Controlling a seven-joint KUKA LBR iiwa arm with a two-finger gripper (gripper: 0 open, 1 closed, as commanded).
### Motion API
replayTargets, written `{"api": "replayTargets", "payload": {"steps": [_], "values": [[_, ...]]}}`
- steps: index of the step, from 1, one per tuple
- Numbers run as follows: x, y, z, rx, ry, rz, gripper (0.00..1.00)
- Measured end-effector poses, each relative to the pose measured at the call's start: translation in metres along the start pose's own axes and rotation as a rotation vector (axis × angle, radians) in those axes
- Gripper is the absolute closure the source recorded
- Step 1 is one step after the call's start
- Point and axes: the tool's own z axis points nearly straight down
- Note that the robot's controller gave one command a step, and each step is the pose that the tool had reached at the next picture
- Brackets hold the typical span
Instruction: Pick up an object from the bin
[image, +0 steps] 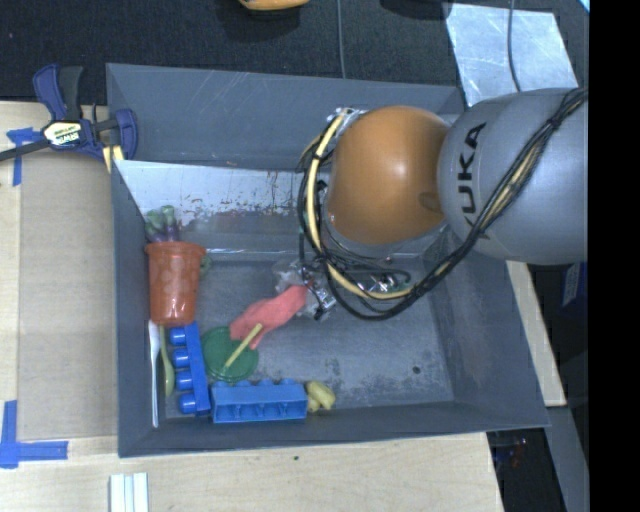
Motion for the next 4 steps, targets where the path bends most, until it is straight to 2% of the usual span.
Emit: {"api": "replayTargets", "payload": {"steps": [1, 2, 3, 4], "values": [[0.024, -0.043, 0.083, 0.007, -0.009, -0.145, 1.00], [0.027, -0.042, 0.074, -0.003, 0.007, -0.125, 1.00], [0.021, -0.051, 0.003, 0.002, -0.004, -0.120, 1.00], [0.061, -0.058, 0.029, 0.008, -0.012, -0.206, 1.00]]}}
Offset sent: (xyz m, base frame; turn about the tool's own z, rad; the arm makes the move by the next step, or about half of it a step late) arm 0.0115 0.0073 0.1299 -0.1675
